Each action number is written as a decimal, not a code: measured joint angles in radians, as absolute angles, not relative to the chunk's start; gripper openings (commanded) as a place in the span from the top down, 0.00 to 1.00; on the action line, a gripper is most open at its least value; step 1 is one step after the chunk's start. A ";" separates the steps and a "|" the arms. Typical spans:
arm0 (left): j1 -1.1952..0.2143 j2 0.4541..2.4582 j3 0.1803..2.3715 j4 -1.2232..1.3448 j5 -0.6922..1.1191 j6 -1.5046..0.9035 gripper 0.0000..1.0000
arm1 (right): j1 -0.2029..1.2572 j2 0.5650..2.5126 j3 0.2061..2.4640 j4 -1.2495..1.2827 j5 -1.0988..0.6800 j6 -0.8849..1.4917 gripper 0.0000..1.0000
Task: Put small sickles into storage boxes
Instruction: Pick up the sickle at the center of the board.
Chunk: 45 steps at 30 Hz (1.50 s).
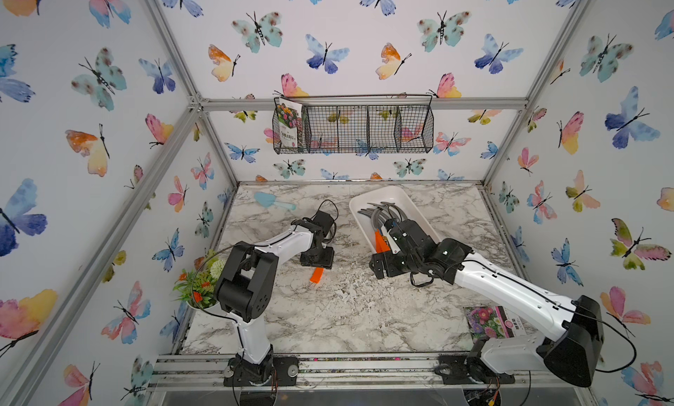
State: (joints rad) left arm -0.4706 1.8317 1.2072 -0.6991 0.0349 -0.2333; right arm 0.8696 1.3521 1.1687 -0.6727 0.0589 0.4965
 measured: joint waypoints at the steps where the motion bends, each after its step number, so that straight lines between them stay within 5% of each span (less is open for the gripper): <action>1: -0.471 1.844 1.199 -0.695 0.036 -0.229 0.43 | 0.870 1.352 1.168 -0.673 0.060 0.496 0.02; 13: -0.466 1.858 1.182 -0.682 0.026 -0.230 0.87 | 0.870 1.352 1.166 -0.676 0.076 0.485 0.02; 45: -0.483 1.750 1.213 -0.717 0.145 -0.286 0.90 | 0.870 1.359 1.166 -0.676 0.084 0.478 0.02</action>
State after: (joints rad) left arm -0.4831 1.7496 1.2133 -0.7174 0.1448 -0.2859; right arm 0.8696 1.3594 1.1656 -0.6762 0.0845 0.4782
